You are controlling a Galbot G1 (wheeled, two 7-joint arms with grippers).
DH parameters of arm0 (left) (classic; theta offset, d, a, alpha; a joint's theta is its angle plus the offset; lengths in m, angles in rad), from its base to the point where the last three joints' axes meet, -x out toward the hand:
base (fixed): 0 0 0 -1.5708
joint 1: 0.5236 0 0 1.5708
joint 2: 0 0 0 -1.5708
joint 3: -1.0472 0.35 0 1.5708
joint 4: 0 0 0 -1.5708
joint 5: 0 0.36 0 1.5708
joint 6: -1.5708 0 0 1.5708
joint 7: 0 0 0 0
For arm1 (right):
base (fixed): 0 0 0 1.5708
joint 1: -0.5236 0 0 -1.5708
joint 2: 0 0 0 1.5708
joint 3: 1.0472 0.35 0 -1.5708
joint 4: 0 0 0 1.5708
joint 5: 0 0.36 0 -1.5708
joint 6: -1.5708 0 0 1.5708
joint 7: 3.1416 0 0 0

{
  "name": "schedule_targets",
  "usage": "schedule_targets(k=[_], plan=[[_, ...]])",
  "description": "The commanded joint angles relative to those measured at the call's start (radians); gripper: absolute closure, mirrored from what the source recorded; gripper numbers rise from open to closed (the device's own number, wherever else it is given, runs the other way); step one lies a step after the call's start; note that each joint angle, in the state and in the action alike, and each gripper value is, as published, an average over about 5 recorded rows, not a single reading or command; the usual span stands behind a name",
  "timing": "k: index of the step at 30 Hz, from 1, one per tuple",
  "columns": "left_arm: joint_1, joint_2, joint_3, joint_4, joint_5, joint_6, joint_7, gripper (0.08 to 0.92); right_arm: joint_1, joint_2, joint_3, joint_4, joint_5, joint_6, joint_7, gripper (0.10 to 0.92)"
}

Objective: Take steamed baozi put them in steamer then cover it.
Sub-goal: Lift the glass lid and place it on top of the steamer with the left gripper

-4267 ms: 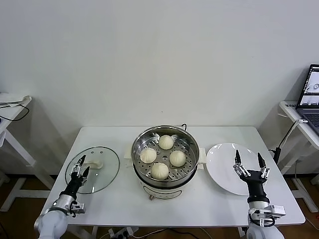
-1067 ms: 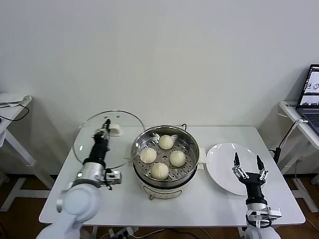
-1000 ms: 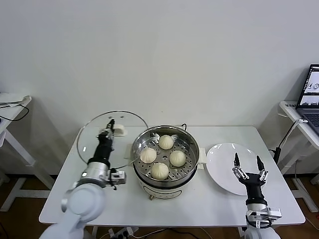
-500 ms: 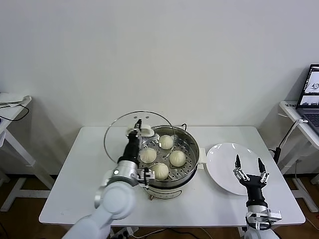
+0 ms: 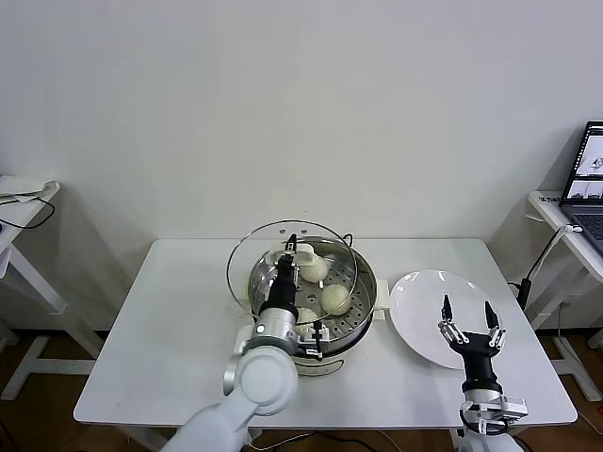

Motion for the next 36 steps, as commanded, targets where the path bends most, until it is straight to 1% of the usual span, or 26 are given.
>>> schedule_targets(k=[1, 11, 23, 36], plan=[[-0.007, -0.074, 0.028, 0.052, 0.05, 0.012, 0.002, 0.812, 0.001, 0.002, -0.001, -0.008, -0.007, 0.003, 0.0, 0.203], [0.016, -0.113, 0.022, 0.073, 0.071, 0.007, -0.013, 0.812, 0.004, 0.0, -0.001, -0.016, -0.012, 0.005, -0.001, 0.203], [0.053, -0.14, 0.014, 0.094, 0.096, -0.004, -0.034, 0.812, 0.009, -0.001, -0.007, -0.027, -0.016, 0.006, -0.002, 0.203], [0.068, -0.167, 0.01, 0.115, 0.11, -0.016, -0.044, 0.812, 0.011, 0.0, -0.011, -0.033, -0.02, 0.009, -0.003, 0.203]])
